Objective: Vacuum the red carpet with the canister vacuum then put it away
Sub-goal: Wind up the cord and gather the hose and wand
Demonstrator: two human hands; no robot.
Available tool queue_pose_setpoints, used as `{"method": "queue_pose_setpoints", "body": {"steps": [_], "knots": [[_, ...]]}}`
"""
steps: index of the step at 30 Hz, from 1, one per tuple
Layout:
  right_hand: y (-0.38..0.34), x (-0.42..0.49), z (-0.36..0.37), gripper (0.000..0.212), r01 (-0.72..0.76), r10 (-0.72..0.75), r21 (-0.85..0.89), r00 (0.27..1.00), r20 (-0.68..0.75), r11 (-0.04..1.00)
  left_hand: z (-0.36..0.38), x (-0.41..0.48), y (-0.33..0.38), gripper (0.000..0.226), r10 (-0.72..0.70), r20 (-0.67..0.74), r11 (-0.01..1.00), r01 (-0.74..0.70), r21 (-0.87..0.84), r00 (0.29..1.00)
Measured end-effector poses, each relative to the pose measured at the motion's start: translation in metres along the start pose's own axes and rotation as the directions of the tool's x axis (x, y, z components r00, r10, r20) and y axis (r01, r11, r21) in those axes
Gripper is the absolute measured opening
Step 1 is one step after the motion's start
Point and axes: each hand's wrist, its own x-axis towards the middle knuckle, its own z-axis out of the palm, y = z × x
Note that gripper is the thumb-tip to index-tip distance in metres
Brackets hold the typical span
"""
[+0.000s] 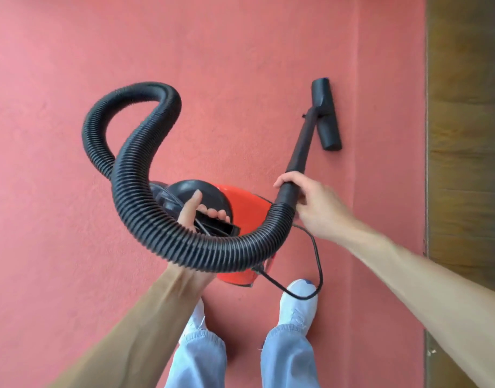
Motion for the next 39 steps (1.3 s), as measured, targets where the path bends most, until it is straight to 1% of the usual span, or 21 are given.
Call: {"method": "queue_pose_setpoints", "body": {"steps": [1,2,3,4,5,6,7,9,10,12,13,15,19,22,25,28,30,33,36,39], "knots": [[-0.013,-0.002,-0.004,0.052,0.043,-0.043,-0.022,0.999,-0.006,0.999,-0.006,-0.001,-0.001,0.051,0.015,-0.042,0.999,-0.017,-0.036,0.999],[-0.028,-0.005,-0.009,0.049,0.08,-0.08,-0.025,0.997,-0.023,0.997,-0.011,-0.003,-0.001,0.053,-0.032,0.007,0.99,0.033,-0.14,0.999],[-0.044,-0.007,-0.014,0.046,0.123,-0.124,-0.028,0.991,-0.041,0.992,-0.013,-0.007,0.003,0.056,-0.071,0.088,0.98,0.086,-0.182,0.994],[-0.061,-0.009,-0.021,0.044,0.176,-0.177,-0.027,0.982,-0.062,0.984,-0.009,-0.017,0.01,0.053,-0.086,0.079,0.974,0.1,-0.202,0.993],[-0.077,-0.009,-0.028,0.042,0.229,-0.231,-0.025,0.969,-0.089,0.973,-0.004,-0.028,0.016,0.043,-0.074,0.05,0.981,0.082,-0.177,0.996],[-0.095,-0.011,-0.036,0.039,0.26,-0.262,-0.028,0.959,-0.108,0.965,0.002,-0.051,0.029,0.033,-0.027,0.023,0.995,0.029,-0.097,0.999],[-0.114,-0.012,-0.045,0.034,0.261,-0.264,-0.04,0.956,-0.125,0.964,0.008,-0.064,0.038,0.029,-0.022,0.039,0.998,0.025,-0.057,0.999],[-0.153,-0.016,-0.065,0.015,0.207,-0.214,-0.059,0.966,-0.144,0.977,0.03,-0.109,0.062,0.028,-0.023,0.091,1.0,0.022,0.01,0.996],[-0.171,-0.019,-0.076,0.012,0.18,-0.188,-0.07,0.971,-0.146,0.981,0.031,-0.124,0.074,0.027,0.012,0.086,0.998,-0.018,0.065,0.996],[-0.202,-0.029,-0.097,0.025,0.177,-0.195,-0.127,0.97,-0.145,0.976,0.036,-0.16,0.1,0.025,0.044,0.077,0.989,-0.054,0.136,0.996],[-0.217,-0.038,-0.109,0.027,0.191,-0.21,-0.134,0.967,-0.147,0.972,0.036,-0.176,0.113,0.025,0.053,0.074,0.986,-0.064,0.157,0.996],[-0.243,-0.059,-0.136,0.025,0.238,-0.246,-0.072,0.959,-0.142,0.969,0.038,-0.213,0.145,0.023,0.081,0.098,0.975,-0.1,0.2,0.992],[-0.277,-0.115,-0.186,0.024,0.222,-0.21,0.077,0.968,-0.14,0.972,0.04,-0.291,0.195,0.018,0.179,0.11,0.93,-0.204,0.305,0.978],[-0.3,-0.161,-0.21,0.023,0.218,-0.183,0.217,0.968,-0.171,0.951,0.051,-0.358,0.22,0.016,0.25,0.12,0.865,-0.278,0.418,0.961],[-0.317,-0.201,-0.232,0.036,0.224,-0.178,0.208,0.959,-0.219,0.952,0.06,-0.418,0.235,0.019,0.323,0.159,0.788,-0.359,0.5,0.933],[-0.337,-0.239,-0.253,0.026,0.239,-0.191,0.184,0.951,-0.245,0.953,0.07,-0.473,0.241,0.018,0.394,0.2,0.702,-0.434,0.564,0.897],[-0.347,-0.257,-0.269,0.02,0.263,-0.203,0.203,0.939,-0.277,0.943,0.081,-0.505,0.244,0.02,0.426,0.241,0.663,-0.482,0.572,0.872],[-0.36,-0.278,-0.296,0.022,0.306,-0.196,0.271,0.91,-0.366,0.913,0.102,-0.546,0.245,0.025,0.45,0.3,0.633,-0.538,0.558,0.841],[-0.368,-0.296,-0.321,0.03,0.346,-0.183,0.324,0.879,-0.44,0.88,0.123,-0.58,0.241,0.026,0.447,0.336,0.639,-0.559,0.528,0.829],[-0.367,-0.312,-0.341,0.03,0.358,-0.18,0.328,0.866,-0.467,0.874,0.147,-0.601,0.234,0.027,0.45,0.385,0.646,-0.591,0.483,0.806]]}}
